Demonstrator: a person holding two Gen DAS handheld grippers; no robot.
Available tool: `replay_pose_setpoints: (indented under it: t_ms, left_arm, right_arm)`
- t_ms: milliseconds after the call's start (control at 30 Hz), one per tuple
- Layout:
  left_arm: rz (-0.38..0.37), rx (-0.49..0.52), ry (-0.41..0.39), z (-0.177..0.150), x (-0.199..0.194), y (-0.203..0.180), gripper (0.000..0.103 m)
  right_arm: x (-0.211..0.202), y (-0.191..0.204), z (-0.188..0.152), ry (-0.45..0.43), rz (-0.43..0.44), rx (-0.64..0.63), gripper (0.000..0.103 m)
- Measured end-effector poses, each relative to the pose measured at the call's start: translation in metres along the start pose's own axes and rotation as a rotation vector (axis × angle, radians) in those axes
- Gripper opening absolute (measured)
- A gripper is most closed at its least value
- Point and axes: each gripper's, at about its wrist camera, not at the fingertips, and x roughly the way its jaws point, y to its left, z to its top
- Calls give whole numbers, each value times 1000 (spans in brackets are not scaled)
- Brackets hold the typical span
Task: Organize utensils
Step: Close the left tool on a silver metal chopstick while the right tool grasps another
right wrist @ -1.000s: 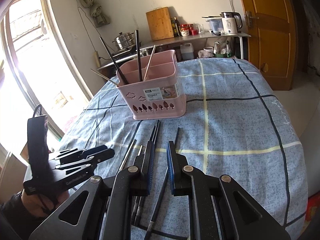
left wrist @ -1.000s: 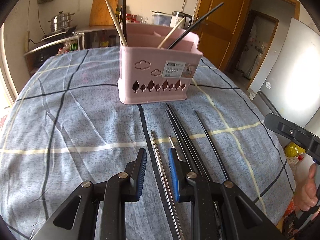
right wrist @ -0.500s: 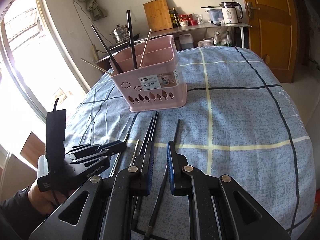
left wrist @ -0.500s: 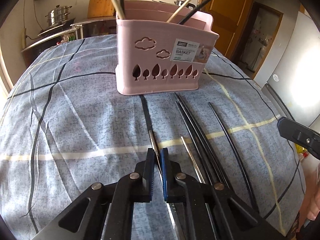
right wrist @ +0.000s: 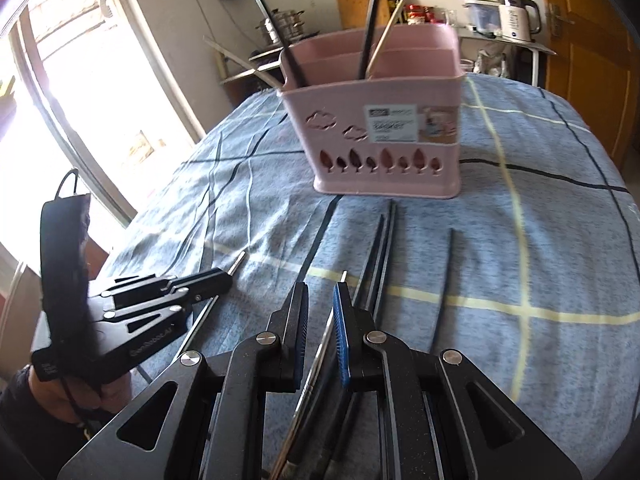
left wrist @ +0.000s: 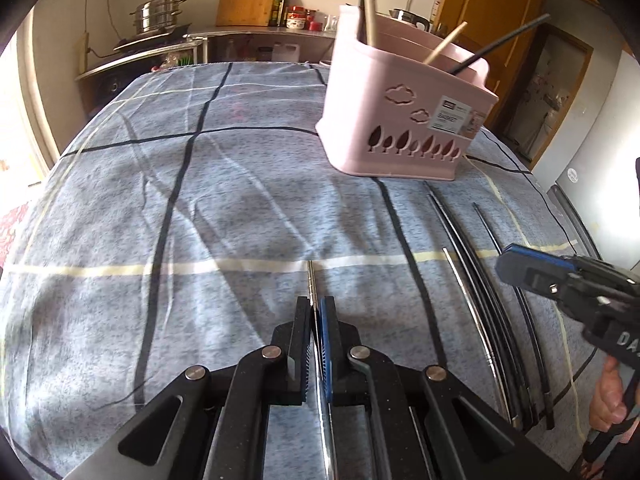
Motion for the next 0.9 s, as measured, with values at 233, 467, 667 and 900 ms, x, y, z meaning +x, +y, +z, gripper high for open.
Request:
replay_pose_setpoints:
  t_ms: [233,467,667,900]
  left_arm:
    - [-18,-24,0,3,-1,13,5]
    - [-23,-16,13,13,7,12,6]
    - [4,63,14,18,13,0,11]
    - [18,79,26,20,13,-2,5]
  right_arm:
    - [28,2,5,57,-33,-12,13]
    - [48,0,7,110,-62,-7,13]
    - [54,2,13,113,-69,-14,13]
    - [54,4,17,124,-61,-13,6]
